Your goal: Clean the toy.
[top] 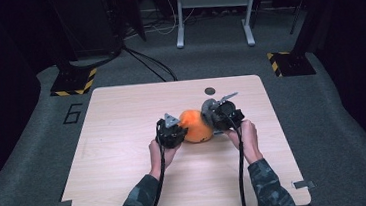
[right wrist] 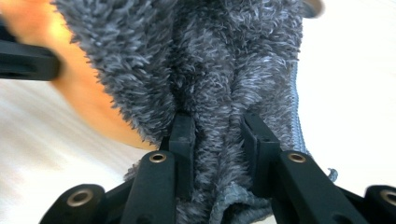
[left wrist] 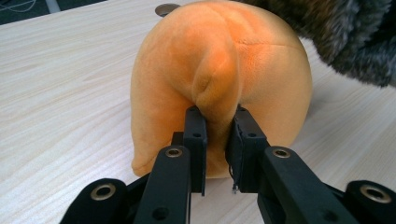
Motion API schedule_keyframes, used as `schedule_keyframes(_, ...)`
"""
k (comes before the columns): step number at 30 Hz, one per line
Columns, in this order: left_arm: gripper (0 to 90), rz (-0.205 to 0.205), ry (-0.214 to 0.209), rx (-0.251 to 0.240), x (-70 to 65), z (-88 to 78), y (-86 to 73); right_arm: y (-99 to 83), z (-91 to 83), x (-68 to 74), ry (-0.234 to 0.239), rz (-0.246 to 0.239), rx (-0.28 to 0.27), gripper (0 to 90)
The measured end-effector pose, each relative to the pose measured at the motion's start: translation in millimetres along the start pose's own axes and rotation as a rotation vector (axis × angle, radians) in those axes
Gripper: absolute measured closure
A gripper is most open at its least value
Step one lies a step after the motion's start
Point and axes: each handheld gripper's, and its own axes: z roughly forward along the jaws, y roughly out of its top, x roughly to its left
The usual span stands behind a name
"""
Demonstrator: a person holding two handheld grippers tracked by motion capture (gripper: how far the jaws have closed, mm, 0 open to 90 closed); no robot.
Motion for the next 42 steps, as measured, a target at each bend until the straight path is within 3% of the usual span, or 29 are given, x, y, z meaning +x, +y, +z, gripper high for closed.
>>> schedule_keyframes(4, 76.8, -0.001, -0.005, -0.004, 1.3, -0.3, -0.3, 5.3, 14.3, 11.5, -0.015, -0.027, 0.044, 68.6)
schedule_keyframes(6, 70.9, 0.003, -0.008, -0.018, 1.7, -2.6, -0.6, 5.1, 17.8, 11.9, -0.02, -0.008, 0.039, 68.6)
schedule_keyframes(12, 46.1, 0.084, 0.033, 0.011, -3.7, -2.7, -5.7, 6.6, 20.6, 7.1, -0.031, -0.027, 0.023, 68.7)
schedule_keyframes(14, 42.7, 0.083, 0.036, 0.022, -3.3, -0.7, -6.6, 6.8, 21.1, 6.6, -0.031, -0.024, 0.024, 68.7)
schedule_keyframes(15, 40.7, 0.093, 0.05, 0.034, -2.0, 3.7, -7.9, 7.2, 20.8, 7.7, -0.028, 0.009, 0.037, 68.7)
schedule_keyframes(18, 39.2, 0.112, 0.064, 0.035, -2.6, 8.5, -7.5, 7.9, 22.1, 4.2, -0.029, -0.02, 0.021, 68.6)
schedule_keyframes(20, 41.0, 0.128, 0.068, 0.035, -4.5, 11.9, -7.5, 7.9, 22.1, 4.2, -0.026, -0.009, 0.027, 68.6)
schedule_keyframes(22, 48.4, 0.151, 0.082, 0.044, -7.0, 14.5, -7.5, 7.5, 23.0, 3.2, -0.029, -0.011, 0.02, 68.7)
schedule_keyframes(23, 52.9, 0.152, 0.088, 0.041, -7.6, 15.9, -7.7, 7.1, 22.2, 4.2, -0.026, 0.013, 0.032, 68.6)
schedule_keyframes(26, 69.7, 0.133, 0.099, 0.026, -8.4, 17.9, -7.0, 6.5, 23.1, 0.8, -0.025, -0.007, 0.003, 68.6)
schedule_keyframes(29, 78.9, 0.116, 0.092, 0.019, -8.0, 15.6, -4.5, 5.5, 20.2, -1.6, -0.025, 0.003, -0.002, 68.5)
schedule_keyframes(38, 81.8, 0.01, -0.003, 0.018, -14.3, -1.9, 11.0, 4.9, 1.7, -7.7, -0.03, 0.032, -0.048, 68.3)
schedule_keyframes(42, 81.2, 0.011, 0.01, 0.031, -14.3, -0.4, 11.2, 7.7, 0.8, -7.2, -0.032, 0.023, -0.051, 68.3)
